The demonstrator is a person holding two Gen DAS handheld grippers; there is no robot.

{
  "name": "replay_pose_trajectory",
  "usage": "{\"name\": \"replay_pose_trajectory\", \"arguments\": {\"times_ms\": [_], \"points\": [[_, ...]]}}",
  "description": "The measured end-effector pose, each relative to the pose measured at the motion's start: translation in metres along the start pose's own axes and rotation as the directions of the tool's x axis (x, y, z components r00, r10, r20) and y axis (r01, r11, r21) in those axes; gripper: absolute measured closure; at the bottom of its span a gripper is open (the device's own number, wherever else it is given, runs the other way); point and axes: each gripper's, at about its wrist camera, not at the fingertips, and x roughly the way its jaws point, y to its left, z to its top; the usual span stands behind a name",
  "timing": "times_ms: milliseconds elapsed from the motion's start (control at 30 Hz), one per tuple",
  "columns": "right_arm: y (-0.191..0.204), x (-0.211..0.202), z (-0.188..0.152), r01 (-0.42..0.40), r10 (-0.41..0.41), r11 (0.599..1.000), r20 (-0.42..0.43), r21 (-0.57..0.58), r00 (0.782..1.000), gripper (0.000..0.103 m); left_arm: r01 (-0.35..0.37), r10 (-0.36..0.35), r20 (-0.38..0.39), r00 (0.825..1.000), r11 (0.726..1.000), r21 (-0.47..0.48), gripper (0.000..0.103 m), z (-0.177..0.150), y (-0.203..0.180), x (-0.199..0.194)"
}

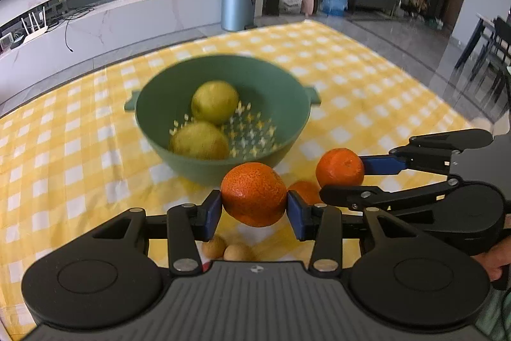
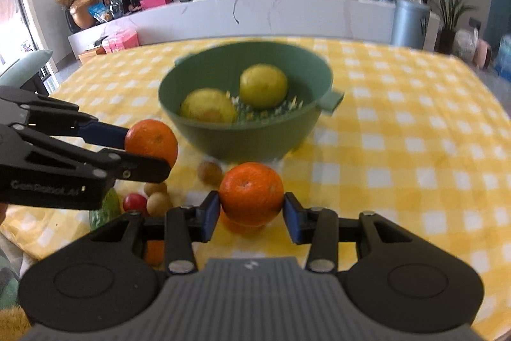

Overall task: Organize fruits
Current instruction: 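Carry both mandarins over the green colander with both tools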

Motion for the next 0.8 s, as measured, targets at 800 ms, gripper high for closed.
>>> {"name": "replay_pose_trajectory", "arguments": {"times_ms": [800], "points": [[-0.029, 0.039, 0.103, -0.104, 0.1, 0.938, -0.027, -0.33, 0.995, 0.064, -0.023, -0.002, -0.109, 0.994, 0.975, -0.221, 0.054, 0.063, 0.024, 0.04]]}}
